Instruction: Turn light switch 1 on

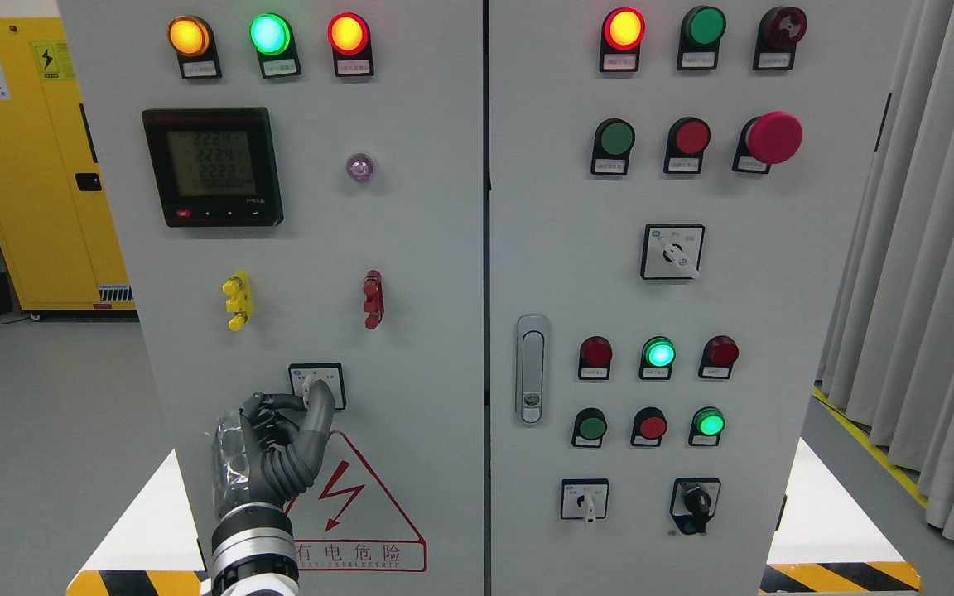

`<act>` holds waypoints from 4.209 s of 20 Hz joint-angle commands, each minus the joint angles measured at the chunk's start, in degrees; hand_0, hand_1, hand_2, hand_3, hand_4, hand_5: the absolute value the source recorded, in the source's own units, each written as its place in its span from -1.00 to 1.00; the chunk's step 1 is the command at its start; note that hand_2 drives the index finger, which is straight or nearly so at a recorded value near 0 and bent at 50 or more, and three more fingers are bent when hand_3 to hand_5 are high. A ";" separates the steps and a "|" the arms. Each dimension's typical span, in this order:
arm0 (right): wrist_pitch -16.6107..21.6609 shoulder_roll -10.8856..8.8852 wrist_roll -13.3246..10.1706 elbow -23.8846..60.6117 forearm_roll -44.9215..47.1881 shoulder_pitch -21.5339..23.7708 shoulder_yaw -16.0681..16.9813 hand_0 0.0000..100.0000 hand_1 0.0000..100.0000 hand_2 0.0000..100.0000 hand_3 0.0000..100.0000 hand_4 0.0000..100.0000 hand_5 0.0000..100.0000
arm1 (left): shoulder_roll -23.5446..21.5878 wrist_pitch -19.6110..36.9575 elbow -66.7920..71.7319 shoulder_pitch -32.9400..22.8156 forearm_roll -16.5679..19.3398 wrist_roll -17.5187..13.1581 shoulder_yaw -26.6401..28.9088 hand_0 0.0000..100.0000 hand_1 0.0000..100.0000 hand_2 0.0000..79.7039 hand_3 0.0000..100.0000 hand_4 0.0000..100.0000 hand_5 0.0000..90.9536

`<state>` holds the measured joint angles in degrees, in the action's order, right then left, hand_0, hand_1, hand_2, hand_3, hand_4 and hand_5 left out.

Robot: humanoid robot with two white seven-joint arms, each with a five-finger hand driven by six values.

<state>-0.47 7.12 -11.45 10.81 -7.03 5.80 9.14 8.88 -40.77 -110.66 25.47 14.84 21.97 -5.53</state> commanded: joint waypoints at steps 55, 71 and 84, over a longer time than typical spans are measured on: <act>0.03 0.00 0.03 0.00 0.00 0.00 0.00 -1.00 0.00 -0.92 -1.00 -1.00 -1.00 | 0.00 -1.33 0.01 -0.07 -0.34 0.00 -0.54 0.21 -0.06 0.59 1.00 0.84 0.89; 0.03 0.00 0.03 0.00 0.00 0.00 0.00 -1.00 0.00 -0.92 -1.00 -1.00 -1.00 | 0.00 -1.24 0.01 0.02 -0.17 -1.23 -0.54 0.25 -0.10 0.59 1.00 0.84 0.89; 0.03 0.00 0.03 0.00 0.00 0.00 0.00 -1.00 0.00 -0.92 -1.00 -1.00 -1.00 | 0.00 -1.24 0.01 0.02 -0.17 -1.23 -0.54 0.30 -0.14 0.56 1.00 0.84 0.89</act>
<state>-0.47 7.12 -11.43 10.81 -7.03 5.80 9.14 8.87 -41.64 -110.67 25.46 14.67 20.70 -6.06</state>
